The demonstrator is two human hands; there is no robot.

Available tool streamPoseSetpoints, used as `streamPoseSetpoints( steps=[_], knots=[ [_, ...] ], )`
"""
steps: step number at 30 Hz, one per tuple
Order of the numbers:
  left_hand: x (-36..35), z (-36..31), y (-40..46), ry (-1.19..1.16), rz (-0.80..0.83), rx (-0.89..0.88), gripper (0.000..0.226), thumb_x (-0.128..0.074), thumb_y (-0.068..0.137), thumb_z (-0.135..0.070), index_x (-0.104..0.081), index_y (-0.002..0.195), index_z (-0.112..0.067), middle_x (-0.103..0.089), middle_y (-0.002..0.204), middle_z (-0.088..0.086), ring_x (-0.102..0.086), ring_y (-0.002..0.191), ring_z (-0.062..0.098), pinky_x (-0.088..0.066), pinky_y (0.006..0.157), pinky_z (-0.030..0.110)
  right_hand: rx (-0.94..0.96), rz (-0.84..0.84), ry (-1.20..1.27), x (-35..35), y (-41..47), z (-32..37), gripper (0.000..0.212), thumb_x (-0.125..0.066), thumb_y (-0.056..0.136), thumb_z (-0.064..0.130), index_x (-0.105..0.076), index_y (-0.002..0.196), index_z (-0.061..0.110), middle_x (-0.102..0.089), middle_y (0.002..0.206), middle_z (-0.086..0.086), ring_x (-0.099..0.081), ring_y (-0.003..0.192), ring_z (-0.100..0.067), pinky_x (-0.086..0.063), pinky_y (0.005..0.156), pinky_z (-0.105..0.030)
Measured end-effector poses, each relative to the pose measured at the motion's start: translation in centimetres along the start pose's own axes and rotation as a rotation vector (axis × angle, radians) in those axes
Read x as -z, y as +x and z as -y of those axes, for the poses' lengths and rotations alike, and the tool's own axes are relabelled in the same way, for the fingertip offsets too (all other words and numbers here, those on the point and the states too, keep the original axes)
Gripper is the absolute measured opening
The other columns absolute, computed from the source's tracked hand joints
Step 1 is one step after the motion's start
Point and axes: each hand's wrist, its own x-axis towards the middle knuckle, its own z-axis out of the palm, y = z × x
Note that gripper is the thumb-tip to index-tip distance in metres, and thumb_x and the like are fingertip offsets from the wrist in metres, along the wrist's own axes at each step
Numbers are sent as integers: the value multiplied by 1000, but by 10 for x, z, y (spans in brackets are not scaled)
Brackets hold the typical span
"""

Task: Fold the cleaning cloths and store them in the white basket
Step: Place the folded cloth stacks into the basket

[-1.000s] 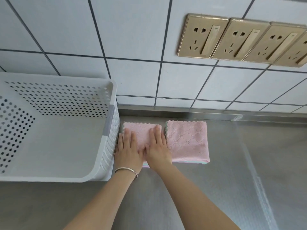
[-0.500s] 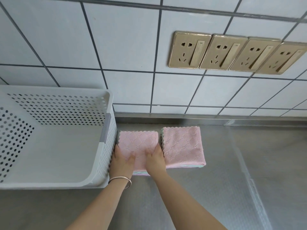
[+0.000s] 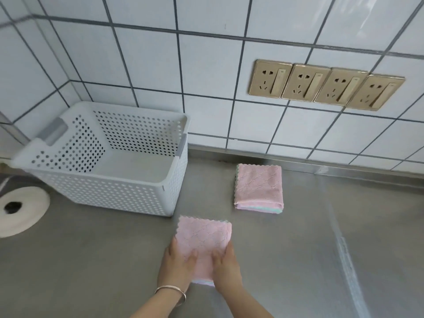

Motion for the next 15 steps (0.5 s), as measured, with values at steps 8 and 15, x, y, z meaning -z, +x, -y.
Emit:
streamPoseSetpoints(
  steps=[8, 15],
  knots=[
    [6, 25, -31, -146, 45, -35, 64, -61, 81, -26, -34, 138, -21, -48, 137, -6, -48, 122, 20, -39, 97, 29, -49, 74, 66, 9, -28, -19, 50, -46, 93, 28, -33, 141, 23, -54, 129, -1, -52, 115, -25, -40, 95, -32],
    [1, 31, -50, -370, 94, -16, 58, -46, 94, -32, -19, 146, -30, -33, 147, -13, -34, 135, 11, -27, 110, 25, 66, 66, 253, 12, -44, -26, 40, -44, 94, 25, -43, 133, 30, -59, 123, 8, -56, 112, -16, -42, 100, -36]
  ],
)
